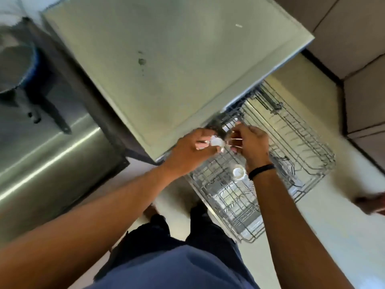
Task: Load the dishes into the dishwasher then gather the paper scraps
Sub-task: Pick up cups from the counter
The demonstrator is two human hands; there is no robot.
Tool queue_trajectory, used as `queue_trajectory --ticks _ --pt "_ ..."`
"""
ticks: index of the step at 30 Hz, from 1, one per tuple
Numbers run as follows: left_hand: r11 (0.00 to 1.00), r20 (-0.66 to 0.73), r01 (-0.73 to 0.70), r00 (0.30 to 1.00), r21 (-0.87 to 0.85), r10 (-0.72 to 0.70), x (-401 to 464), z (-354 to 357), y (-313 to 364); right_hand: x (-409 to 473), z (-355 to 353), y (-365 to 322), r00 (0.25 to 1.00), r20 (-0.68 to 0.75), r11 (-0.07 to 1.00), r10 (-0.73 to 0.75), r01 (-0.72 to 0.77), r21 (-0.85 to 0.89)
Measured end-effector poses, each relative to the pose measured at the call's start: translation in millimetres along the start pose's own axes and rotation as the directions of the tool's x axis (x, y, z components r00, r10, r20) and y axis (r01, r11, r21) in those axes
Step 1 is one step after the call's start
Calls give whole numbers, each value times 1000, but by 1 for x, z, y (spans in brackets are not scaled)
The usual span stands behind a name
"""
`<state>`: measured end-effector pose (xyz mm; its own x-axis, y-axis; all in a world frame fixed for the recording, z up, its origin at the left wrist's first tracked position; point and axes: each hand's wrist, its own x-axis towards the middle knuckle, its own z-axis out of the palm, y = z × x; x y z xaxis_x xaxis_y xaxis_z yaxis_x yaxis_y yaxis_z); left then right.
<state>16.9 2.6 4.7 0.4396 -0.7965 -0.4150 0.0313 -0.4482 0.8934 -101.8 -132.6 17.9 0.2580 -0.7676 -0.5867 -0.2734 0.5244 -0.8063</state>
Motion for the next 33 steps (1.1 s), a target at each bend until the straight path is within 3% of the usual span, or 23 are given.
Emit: queue_trajectory --ticks 3,8,13,20,23,27,29,31,33 --pt "994 -105 -34 994 -106 23 -35 -40 7 -27 36 -17 996 66 998 -65 66 -10" --pt "981 -363 -126 930 -145 66 -103 -136 -2 -80 123 -35 968 216 989 -129 142 -47" --pt "984 -614 -132 789 -116 33 -173 -225 -40 -133 219 -30 911 392 965 -132 209 -159" --pt "977 -848 -176 530 -121 -9 -282 -307 -97 -195 336 0 763 640 883 -85 356 -307" --pt "977 -922 -143 375 -156 -92 -323 -328 -130 -218 382 15 702 707 840 -91 435 -324" --pt "972 -971 -91 120 -218 -207 -366 -348 -174 -252 445 39 625 779 799 -49 493 -345" --pt "965 -968 -82 30 -251 -249 -378 -356 -186 -267 470 50 588 808 784 -41 521 -339" --pt "951 -955 -101 -27 -291 -295 -386 -366 -194 -283 495 60 552 833 767 -26 546 -338" --pt "937 -945 -145 -35 -317 -325 -386 -376 -197 -299 516 70 522 853 746 -16 575 -338"
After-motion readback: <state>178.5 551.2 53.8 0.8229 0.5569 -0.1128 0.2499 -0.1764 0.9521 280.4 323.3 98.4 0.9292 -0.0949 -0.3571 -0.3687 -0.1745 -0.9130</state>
